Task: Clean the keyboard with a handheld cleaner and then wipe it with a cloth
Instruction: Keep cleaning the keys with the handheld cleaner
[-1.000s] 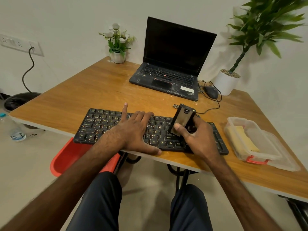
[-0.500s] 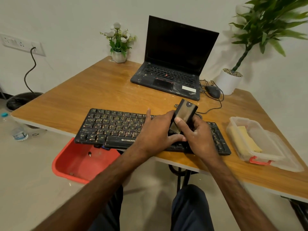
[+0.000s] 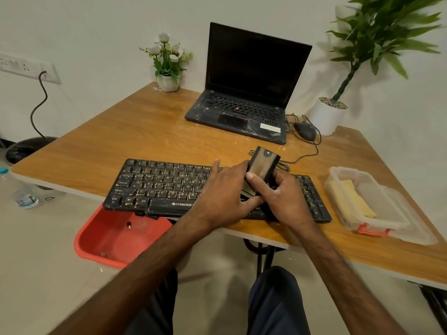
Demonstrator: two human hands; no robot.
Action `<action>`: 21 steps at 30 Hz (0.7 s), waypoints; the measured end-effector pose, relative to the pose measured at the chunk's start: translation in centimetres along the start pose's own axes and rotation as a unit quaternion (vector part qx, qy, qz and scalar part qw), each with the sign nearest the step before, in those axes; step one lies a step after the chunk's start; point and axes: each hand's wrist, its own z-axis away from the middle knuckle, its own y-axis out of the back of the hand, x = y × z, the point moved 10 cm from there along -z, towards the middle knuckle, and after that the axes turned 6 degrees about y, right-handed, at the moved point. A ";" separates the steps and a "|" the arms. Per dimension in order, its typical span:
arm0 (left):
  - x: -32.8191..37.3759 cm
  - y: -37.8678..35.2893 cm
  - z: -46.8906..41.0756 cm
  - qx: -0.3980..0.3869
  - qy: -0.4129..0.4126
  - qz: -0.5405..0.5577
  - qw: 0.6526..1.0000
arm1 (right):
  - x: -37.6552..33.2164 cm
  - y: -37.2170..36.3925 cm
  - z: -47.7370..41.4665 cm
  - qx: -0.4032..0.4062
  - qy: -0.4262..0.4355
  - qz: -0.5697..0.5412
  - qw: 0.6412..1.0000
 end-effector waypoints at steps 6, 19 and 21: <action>-0.1 0.0 0.2 0.020 -0.010 -0.004 1.000 | -0.5 -0.4 -0.2 -0.017 0.006 0.028 0.999; -6.9 2.4 1.9 -0.166 0.022 -0.235 0.957 | -0.3 1.5 -0.4 -0.002 0.023 0.039 0.999; -7.6 1.6 2.0 -0.217 0.035 -0.239 0.946 | -0.7 0.6 -0.4 -0.029 0.035 0.038 0.998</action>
